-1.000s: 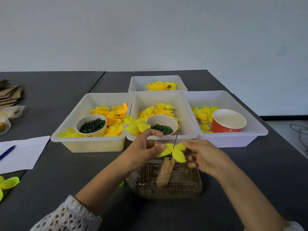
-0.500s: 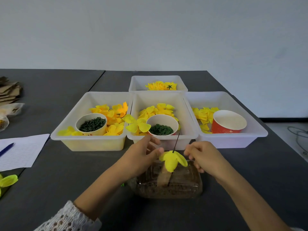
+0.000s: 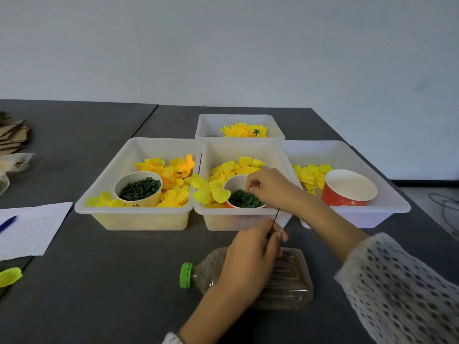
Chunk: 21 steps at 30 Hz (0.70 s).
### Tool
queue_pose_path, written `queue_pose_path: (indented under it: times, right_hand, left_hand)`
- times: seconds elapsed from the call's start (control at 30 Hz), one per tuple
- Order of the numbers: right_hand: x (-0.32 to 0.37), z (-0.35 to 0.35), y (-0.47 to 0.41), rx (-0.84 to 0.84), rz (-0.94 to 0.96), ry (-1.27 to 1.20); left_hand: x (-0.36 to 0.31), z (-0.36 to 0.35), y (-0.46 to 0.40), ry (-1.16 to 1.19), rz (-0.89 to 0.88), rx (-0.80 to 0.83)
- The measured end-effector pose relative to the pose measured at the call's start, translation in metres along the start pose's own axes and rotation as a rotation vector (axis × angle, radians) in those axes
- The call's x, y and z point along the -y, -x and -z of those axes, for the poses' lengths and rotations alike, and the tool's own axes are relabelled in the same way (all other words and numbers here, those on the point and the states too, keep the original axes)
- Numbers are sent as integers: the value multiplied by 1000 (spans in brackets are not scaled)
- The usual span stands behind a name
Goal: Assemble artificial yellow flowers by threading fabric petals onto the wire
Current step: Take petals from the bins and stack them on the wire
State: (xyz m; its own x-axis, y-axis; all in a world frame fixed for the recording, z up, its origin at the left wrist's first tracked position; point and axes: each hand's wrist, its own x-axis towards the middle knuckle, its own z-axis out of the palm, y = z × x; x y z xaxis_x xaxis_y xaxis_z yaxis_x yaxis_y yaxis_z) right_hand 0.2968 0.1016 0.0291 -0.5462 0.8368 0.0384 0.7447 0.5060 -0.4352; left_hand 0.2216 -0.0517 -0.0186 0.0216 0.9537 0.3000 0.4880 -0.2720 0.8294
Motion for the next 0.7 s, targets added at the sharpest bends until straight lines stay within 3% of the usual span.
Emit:
queue_pose_path:
  times: [0.13, 0.23, 0.53, 0.7]
  right_hand:
    - [4, -18, -29, 227, 62, 254]
    - [8, -27, -38, 292, 79, 288]
    - [10, -36, -42, 262, 122, 330]
    - [11, -34, -44, 217, 18, 174]
  left_hand:
    - [7, -6, 1, -26, 54, -8]
    - [11, -10, 1, -90, 79, -36]
    - [12, -12, 5, -292, 106, -115]
    - [11, -12, 4, -331, 116, -119]
